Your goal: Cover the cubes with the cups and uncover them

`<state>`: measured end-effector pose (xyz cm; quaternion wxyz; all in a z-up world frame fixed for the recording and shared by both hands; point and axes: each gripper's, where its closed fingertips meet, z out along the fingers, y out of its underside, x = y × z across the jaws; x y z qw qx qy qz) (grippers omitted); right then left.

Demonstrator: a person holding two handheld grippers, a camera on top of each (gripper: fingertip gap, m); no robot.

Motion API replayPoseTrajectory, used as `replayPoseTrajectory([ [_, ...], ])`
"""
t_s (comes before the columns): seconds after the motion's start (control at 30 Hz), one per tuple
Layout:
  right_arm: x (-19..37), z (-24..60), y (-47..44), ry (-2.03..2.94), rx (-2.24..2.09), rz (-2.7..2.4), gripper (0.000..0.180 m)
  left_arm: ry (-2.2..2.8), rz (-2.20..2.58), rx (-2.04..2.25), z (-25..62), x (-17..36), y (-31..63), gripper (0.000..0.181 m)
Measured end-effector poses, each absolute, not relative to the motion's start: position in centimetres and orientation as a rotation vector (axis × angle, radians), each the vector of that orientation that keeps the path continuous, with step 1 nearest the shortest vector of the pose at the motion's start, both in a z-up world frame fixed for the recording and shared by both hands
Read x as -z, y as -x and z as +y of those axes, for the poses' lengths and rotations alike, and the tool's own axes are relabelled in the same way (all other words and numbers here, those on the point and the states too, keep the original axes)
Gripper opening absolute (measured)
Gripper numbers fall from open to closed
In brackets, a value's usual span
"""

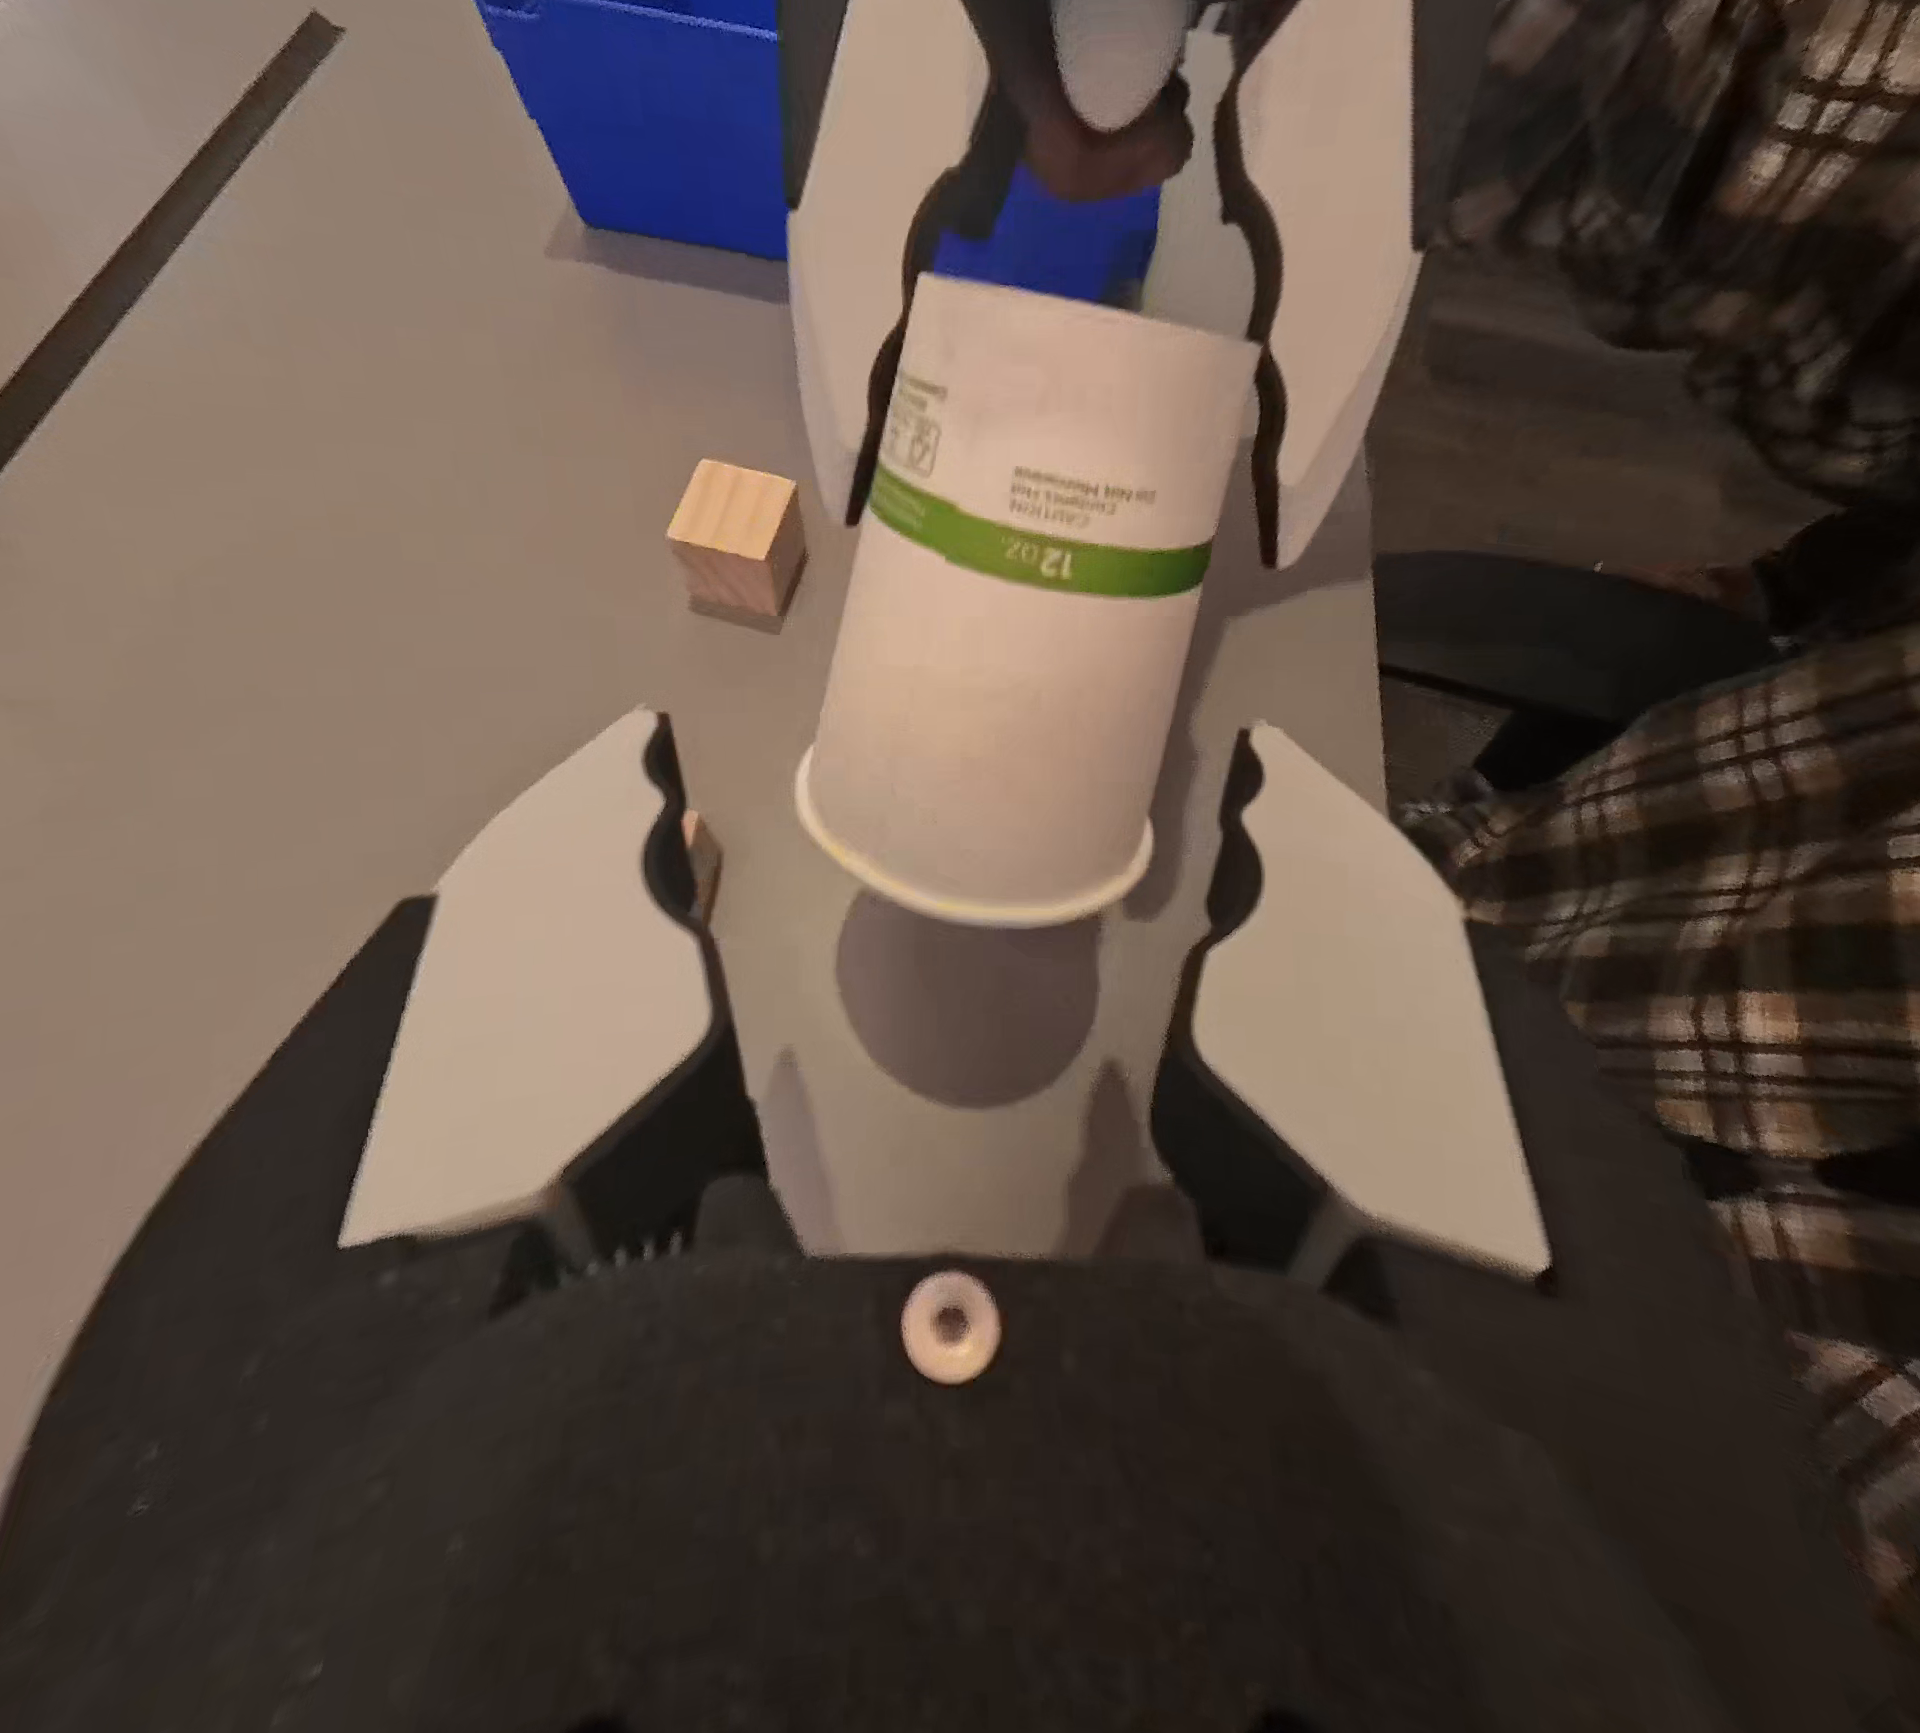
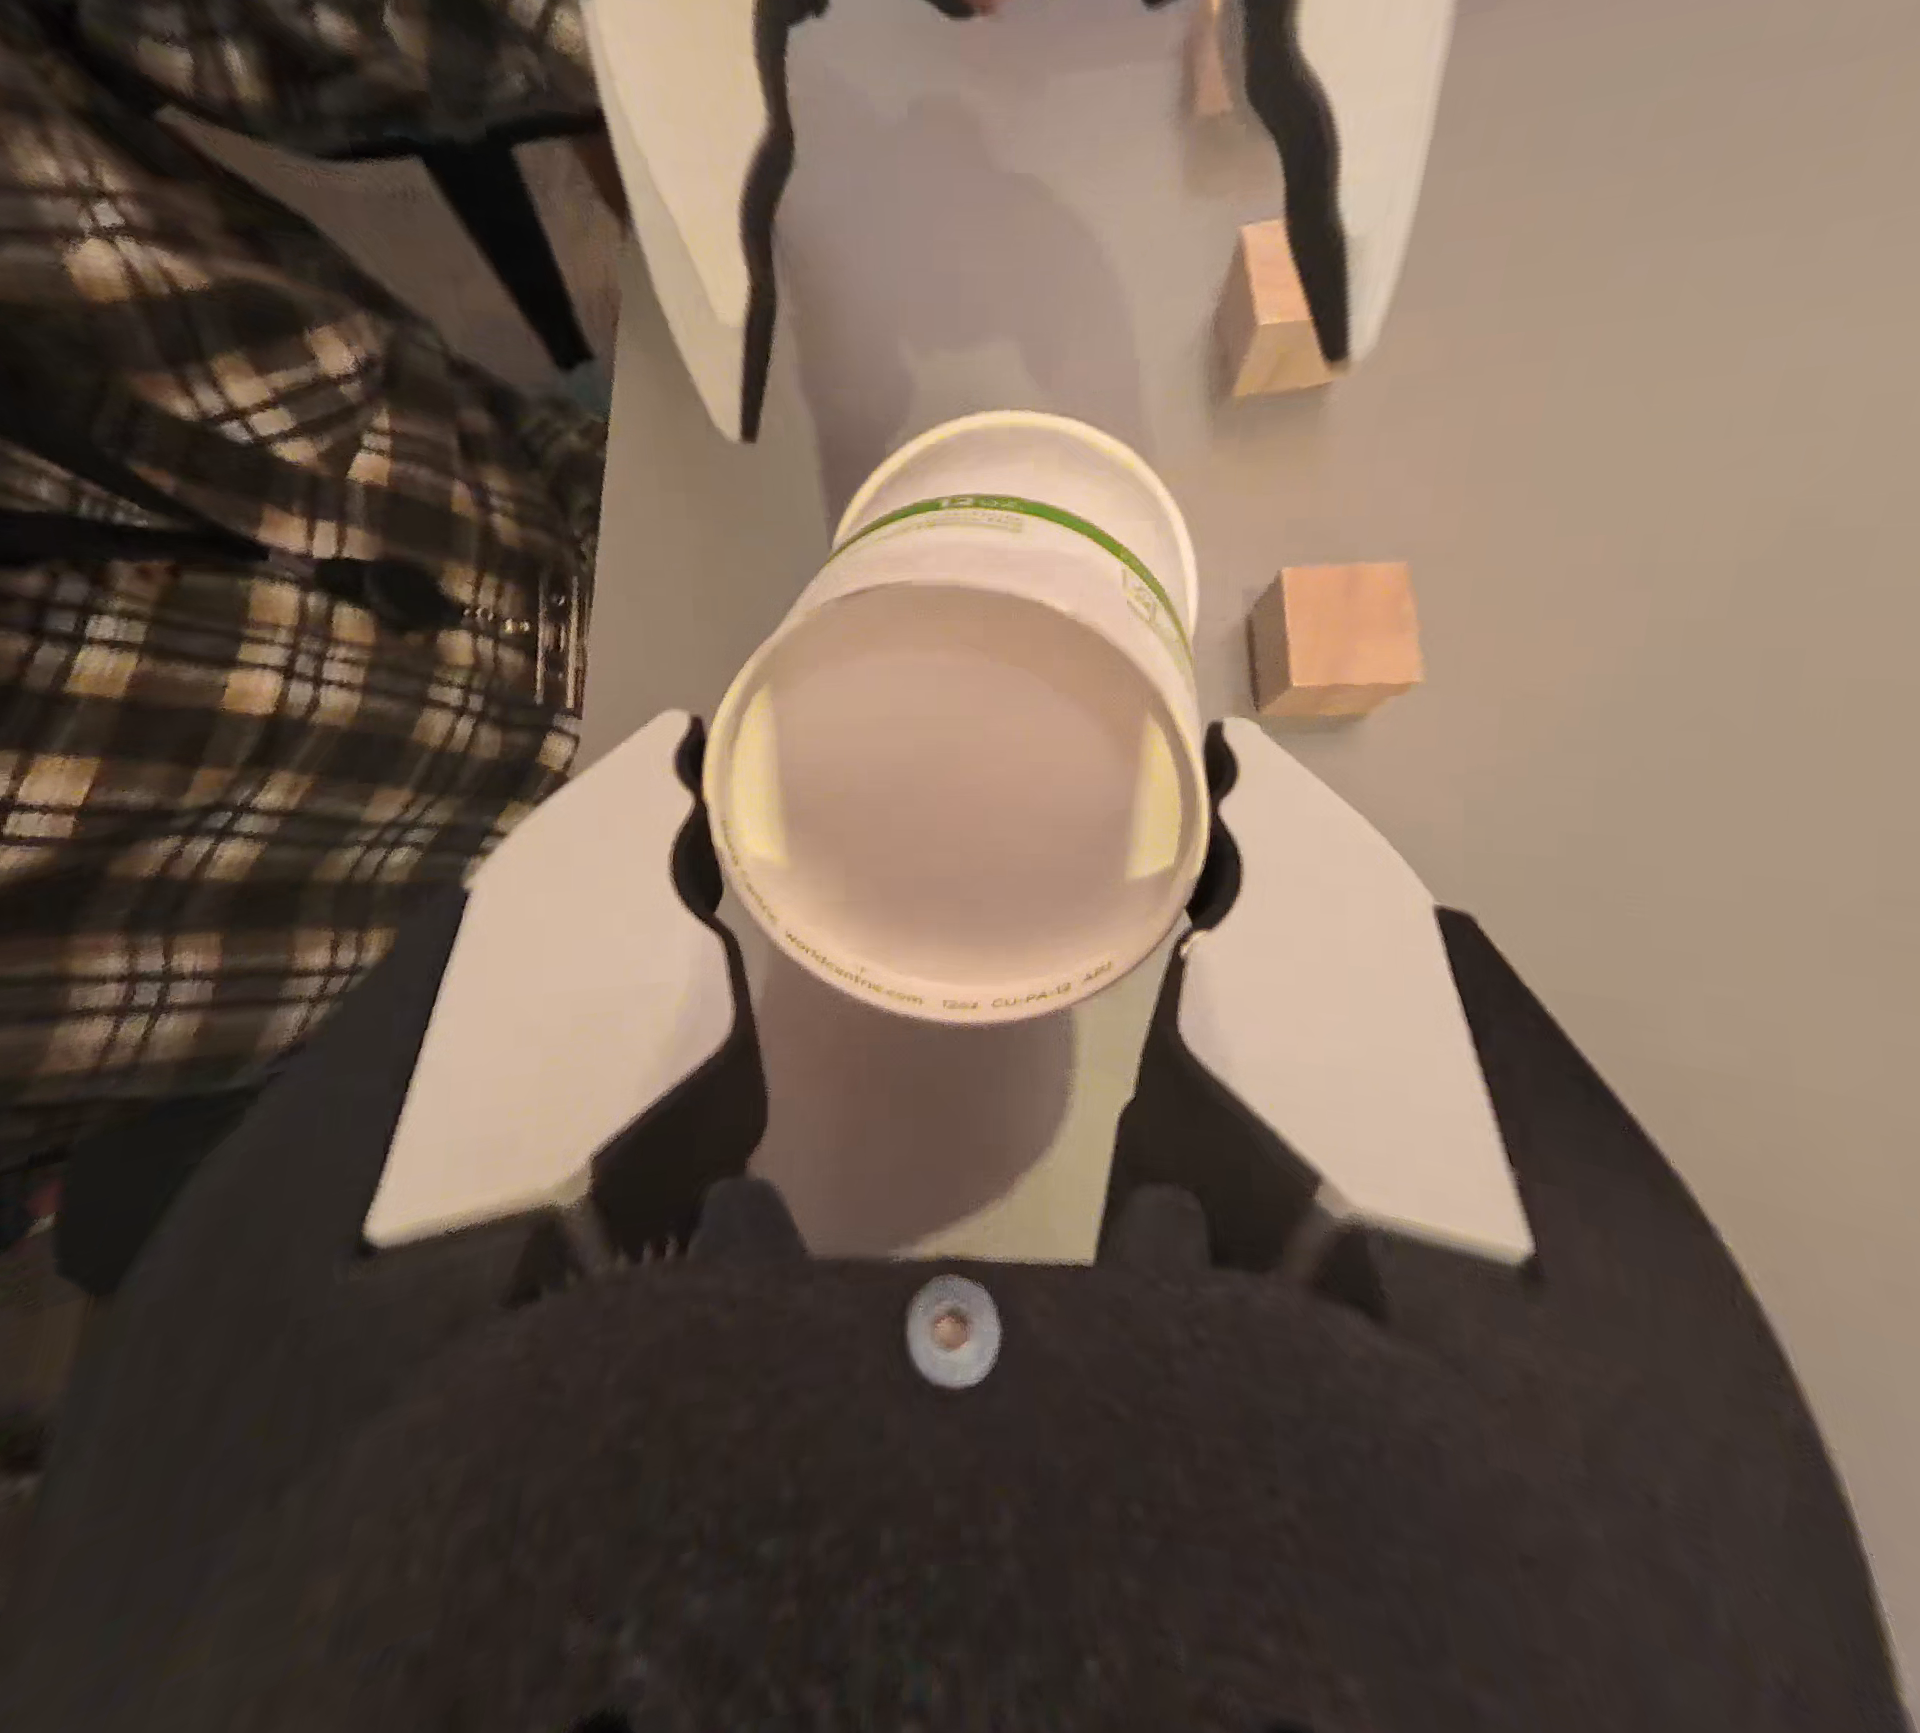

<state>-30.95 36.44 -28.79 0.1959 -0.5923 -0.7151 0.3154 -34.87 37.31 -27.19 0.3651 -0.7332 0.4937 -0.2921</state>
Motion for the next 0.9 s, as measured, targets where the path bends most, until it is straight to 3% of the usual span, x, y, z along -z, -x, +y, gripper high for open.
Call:
replayPoseTrajectory([
  [0.33, 29.2, 35.0, 33.5, 1.646, -0.924, -2.151, 0.088, 1.973, 1.393, 0.781, 36.0, 29.9, 33.6, 0.097],
  [0.53, 28.6, 34.5, 35.4, 1.597, -0.96, -2.175, 0.088, 2.025, 1.44, 0.789, 35.1, 30.8, 33.5, 0.084],
  [0.6, 27.9, 35.2, 36.1, 1.578, -0.957, -2.108, 0.09, 2.045, 1.379, 0.78, 35.3, 30.6, 34.2, 0.083],
  [0.77, 23.6, 37.8, 36.8, 1.483, -1.06, -1.717, 0.117, 2.085, 1.122, 0.66, 36.4, 30.3, 38.9, 0.083],
  [0.9, 21.3, 38.5, 34.3, 1.375, -1.157, -1.348, 0.115, 2.013, 0.57, 0.491, 39.0, 27.1, 48.7, 0.083],
])
